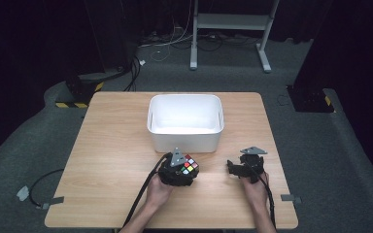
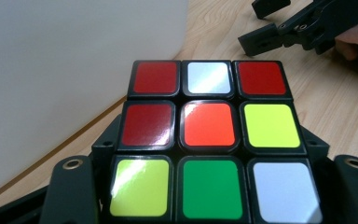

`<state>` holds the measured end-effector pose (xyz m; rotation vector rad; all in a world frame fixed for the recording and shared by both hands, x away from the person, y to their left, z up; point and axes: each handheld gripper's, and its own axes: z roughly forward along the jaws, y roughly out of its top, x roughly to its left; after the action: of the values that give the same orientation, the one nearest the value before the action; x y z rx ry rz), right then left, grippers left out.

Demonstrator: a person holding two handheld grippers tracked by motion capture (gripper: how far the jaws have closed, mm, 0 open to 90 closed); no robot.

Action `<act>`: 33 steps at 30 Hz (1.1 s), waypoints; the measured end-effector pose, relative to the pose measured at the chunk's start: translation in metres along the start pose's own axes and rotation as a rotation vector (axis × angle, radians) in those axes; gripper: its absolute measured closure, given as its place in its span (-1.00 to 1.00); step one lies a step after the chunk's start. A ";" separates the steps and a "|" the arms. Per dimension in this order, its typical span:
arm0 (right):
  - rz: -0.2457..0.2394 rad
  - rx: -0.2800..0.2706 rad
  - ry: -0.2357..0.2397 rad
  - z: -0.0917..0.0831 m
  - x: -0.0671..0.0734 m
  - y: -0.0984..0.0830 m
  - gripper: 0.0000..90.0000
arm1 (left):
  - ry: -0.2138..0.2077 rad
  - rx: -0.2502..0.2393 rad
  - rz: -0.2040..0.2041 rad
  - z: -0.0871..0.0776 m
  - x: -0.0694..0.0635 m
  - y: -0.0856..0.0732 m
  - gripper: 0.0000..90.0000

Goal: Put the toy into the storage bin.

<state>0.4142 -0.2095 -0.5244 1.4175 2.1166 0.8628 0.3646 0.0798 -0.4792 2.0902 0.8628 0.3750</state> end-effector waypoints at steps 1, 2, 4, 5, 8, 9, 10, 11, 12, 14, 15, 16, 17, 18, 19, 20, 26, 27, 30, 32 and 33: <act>0.000 0.000 0.000 0.000 0.000 0.000 -0.67 | -0.004 -0.001 -0.003 -0.001 0.000 0.001 -0.27; 0.000 0.000 0.000 0.000 0.000 0.000 -0.67 | -0.009 -0.005 -0.004 -0.001 0.000 0.001 -0.27; 0.000 0.000 0.000 0.000 0.000 0.000 -0.67 | -0.015 0.000 -0.001 -0.002 0.001 0.003 -0.27; 0.000 0.000 0.000 0.000 0.000 0.000 -0.67 | -0.014 -0.001 0.002 -0.003 0.001 0.003 -0.27; 0.000 0.000 0.000 0.000 0.000 0.000 -0.67 | -0.013 0.001 0.015 -0.005 0.001 0.006 -0.27; 0.000 0.000 0.000 0.000 0.000 0.000 -0.67 | -0.012 -0.003 0.014 -0.006 0.001 0.008 -0.27; 0.000 0.000 0.000 0.000 0.000 0.000 -0.67 | -0.012 -0.003 0.014 -0.006 0.001 0.008 -0.27; 0.000 0.000 0.000 0.000 0.000 0.000 -0.67 | -0.014 -0.008 0.021 -0.007 0.001 0.010 -0.27; 0.000 0.000 0.000 0.000 0.000 0.000 -0.67 | -0.014 -0.008 0.021 -0.007 0.001 0.010 -0.27; -0.001 0.000 0.000 0.000 0.000 0.000 -0.67 | -0.023 -0.013 0.021 -0.009 0.001 0.013 -0.27; 0.003 0.001 0.001 0.000 0.000 0.000 -0.67 | -0.032 -0.010 0.018 -0.010 0.002 0.014 -0.27; 0.003 0.001 0.001 0.000 0.000 0.000 -0.67 | -0.032 -0.010 0.018 -0.010 0.002 0.014 -0.27; 0.004 0.001 0.000 0.000 0.000 0.000 -0.67 | -0.036 -0.006 0.023 -0.010 0.002 0.015 -0.27; 0.004 0.001 0.000 0.000 0.000 0.000 -0.67 | -0.039 -0.006 0.023 -0.011 0.002 0.016 -0.27; 0.004 0.001 0.000 0.000 0.000 0.000 -0.67 | -0.043 -0.004 0.026 -0.011 0.002 0.017 -0.27; 0.001 0.001 0.001 0.000 0.000 0.000 -0.67 | -0.045 -0.003 0.026 -0.012 0.002 0.017 -0.27; 0.004 0.001 0.000 0.000 0.000 0.000 -0.67 | -0.061 -0.011 0.019 -0.017 0.004 0.022 -0.27; 0.003 0.001 0.000 0.000 0.000 0.000 -0.67 | -0.069 -0.013 0.015 -0.019 0.005 0.024 -0.27; 0.004 0.001 0.000 0.000 0.000 0.000 -0.67 | -0.070 -0.010 0.019 -0.020 0.006 0.026 -0.27; 0.004 0.001 0.000 0.000 0.000 0.000 -0.67 | -0.071 -0.010 0.020 -0.022 0.006 0.027 -0.27; 0.004 0.001 0.000 0.000 0.000 0.000 -0.67 | -0.075 -0.015 0.024 -0.023 0.007 0.028 -0.27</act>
<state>0.4138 -0.2092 -0.5244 1.4226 2.1156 0.8630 0.3706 0.0860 -0.4430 2.0890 0.7895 0.3124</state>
